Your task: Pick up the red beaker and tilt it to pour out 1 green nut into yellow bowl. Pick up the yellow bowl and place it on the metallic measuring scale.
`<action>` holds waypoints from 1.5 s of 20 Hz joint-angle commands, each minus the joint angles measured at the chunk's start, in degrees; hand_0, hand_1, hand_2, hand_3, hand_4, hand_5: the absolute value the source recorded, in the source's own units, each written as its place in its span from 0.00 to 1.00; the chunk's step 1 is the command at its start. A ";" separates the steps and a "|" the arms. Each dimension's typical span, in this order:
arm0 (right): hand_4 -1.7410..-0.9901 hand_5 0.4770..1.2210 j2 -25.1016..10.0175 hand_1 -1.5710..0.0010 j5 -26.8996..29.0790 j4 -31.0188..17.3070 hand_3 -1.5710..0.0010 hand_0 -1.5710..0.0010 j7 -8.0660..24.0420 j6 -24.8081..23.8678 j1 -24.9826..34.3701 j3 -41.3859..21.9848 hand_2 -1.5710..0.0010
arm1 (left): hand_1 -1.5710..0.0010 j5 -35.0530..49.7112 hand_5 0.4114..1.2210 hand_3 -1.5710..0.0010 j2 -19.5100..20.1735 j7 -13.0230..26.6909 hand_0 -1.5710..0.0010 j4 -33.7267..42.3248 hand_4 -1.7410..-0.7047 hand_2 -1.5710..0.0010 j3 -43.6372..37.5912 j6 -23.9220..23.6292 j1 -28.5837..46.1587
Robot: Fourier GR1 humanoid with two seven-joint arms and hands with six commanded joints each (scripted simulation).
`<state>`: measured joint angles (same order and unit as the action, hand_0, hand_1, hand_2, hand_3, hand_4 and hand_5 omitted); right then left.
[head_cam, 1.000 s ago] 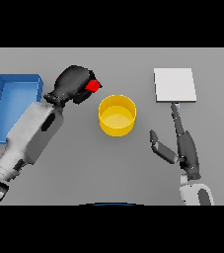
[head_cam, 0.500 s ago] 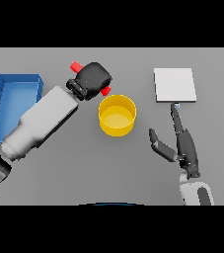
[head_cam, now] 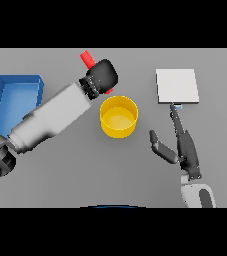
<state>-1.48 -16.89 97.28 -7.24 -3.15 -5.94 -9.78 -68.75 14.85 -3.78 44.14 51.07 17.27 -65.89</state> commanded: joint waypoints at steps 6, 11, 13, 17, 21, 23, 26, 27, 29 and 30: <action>0.90 0.28 0.67 1.00 -0.52 -0.23 1.00 1.00 -0.52 -1.10 -0.50 0.02 1.00 | 0.00 -5.65 1.00 0.00 -1.11 1.36 0.00 0.36 0.00 0.00 5.10 -2.33 0.20; 0.89 0.27 1.04 1.00 -1.86 0.35 1.00 1.00 -1.81 -1.74 -1.14 -0.87 1.00 | 0.00 -10.77 1.00 0.00 -2.24 -0.96 0.00 -1.54 0.01 0.00 10.02 -1.07 -3.51; 0.91 0.26 1.04 1.00 -1.93 -0.61 1.00 1.00 -0.37 -2.02 0.18 -0.43 1.00 | 0.00 -12.39 1.00 0.00 -3.56 -3.31 0.00 -2.45 0.01 0.00 12.29 0.82 -5.33; 0.93 0.28 0.73 1.00 -1.98 -0.16 1.00 1.00 -1.32 -1.86 -0.31 -0.52 1.00 | 0.00 -14.73 1.00 0.00 -5.26 -3.85 0.00 -4.25 0.01 0.00 14.11 1.96 -7.94; 0.94 0.28 0.57 1.00 -1.80 -0.03 1.00 1.00 -1.78 -1.73 -0.78 -0.48 1.00 | 0.00 -12.85 1.00 0.00 -4.00 -6.04 0.00 -7.00 0.01 0.00 10.19 -0.65 -12.54; 0.95 0.28 0.03 1.00 -2.09 0.24 1.00 1.00 -1.65 -1.75 -0.59 -0.30 1.00 | 0.00 -11.84 1.00 0.00 -3.29 -6.38 0.00 -9.36 0.01 0.00 7.80 -1.06 -15.54; 0.95 0.27 0.71 1.00 -3.06 0.00 1.00 1.00 -0.79 -2.35 0.10 -0.90 1.00 | 0.00 -8.47 1.00 0.35 -1.04 -6.12 0.00 -12.60 0.01 0.00 2.10 -1.46 -19.42; 0.96 0.27 0.62 1.00 -3.42 0.43 1.00 1.00 -0.85 -2.35 -0.51 -1.18 1.00 | 0.00 -6.64 1.00 0.28 -0.06 -6.70 0.00 -14.44 0.01 0.00 -0.63 -3.34 -20.62; 0.99 0.28 0.64 1.00 -2.46 0.08 1.00 1.00 -0.91 -2.08 -0.45 -0.72 1.00 | 0.00 -2.42 1.00 0.18 1.29 -5.69 0.00 -18.01 0.01 0.00 -6.32 -2.06 -22.59; 0.99 0.27 0.62 1.00 -2.54 -0.03 1.00 1.00 -1.28 -2.26 -0.39 -0.69 1.00 | 0.00 -0.36 1.00 0.14 2.07 -3.85 0.00 -19.64 0.01 0.00 -9.28 -1.42 -23.29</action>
<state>-0.85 -19.43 97.25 -8.54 -5.42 -6.33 -10.47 -69.16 17.01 -7.45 24.49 41.79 15.91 -89.21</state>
